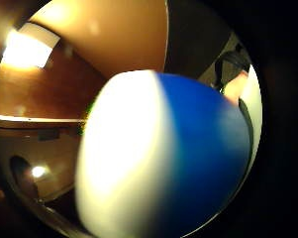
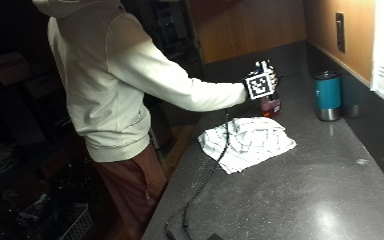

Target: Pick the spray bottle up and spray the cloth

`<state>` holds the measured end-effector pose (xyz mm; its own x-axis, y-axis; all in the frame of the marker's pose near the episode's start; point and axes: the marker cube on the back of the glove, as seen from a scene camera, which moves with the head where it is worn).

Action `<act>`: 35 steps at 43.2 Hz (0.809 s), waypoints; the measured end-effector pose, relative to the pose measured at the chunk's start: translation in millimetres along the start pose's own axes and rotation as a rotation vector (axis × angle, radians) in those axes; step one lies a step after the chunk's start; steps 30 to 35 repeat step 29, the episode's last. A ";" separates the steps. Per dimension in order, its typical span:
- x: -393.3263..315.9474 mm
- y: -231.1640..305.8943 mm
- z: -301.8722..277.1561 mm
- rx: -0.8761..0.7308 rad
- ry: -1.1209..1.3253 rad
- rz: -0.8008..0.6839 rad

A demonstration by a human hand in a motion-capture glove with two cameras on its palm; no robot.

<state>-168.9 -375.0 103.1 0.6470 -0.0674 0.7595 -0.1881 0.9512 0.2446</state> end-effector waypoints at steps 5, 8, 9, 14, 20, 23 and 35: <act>-19.8 -3.7 -14.3 0.024 -0.103 -0.022; -31.4 -15.4 -22.6 0.093 -0.161 -0.032; -29.6 -18.7 -23.6 0.110 -0.141 -0.031; -29.6 -18.0 -31.0 0.096 -0.103 -0.049; -27.0 -0.4 -50.1 0.055 -0.067 -0.071; -36.5 21.7 -58.9 -0.048 -0.124 -0.083; -44.5 17.7 -65.6 0.075 -0.134 -0.088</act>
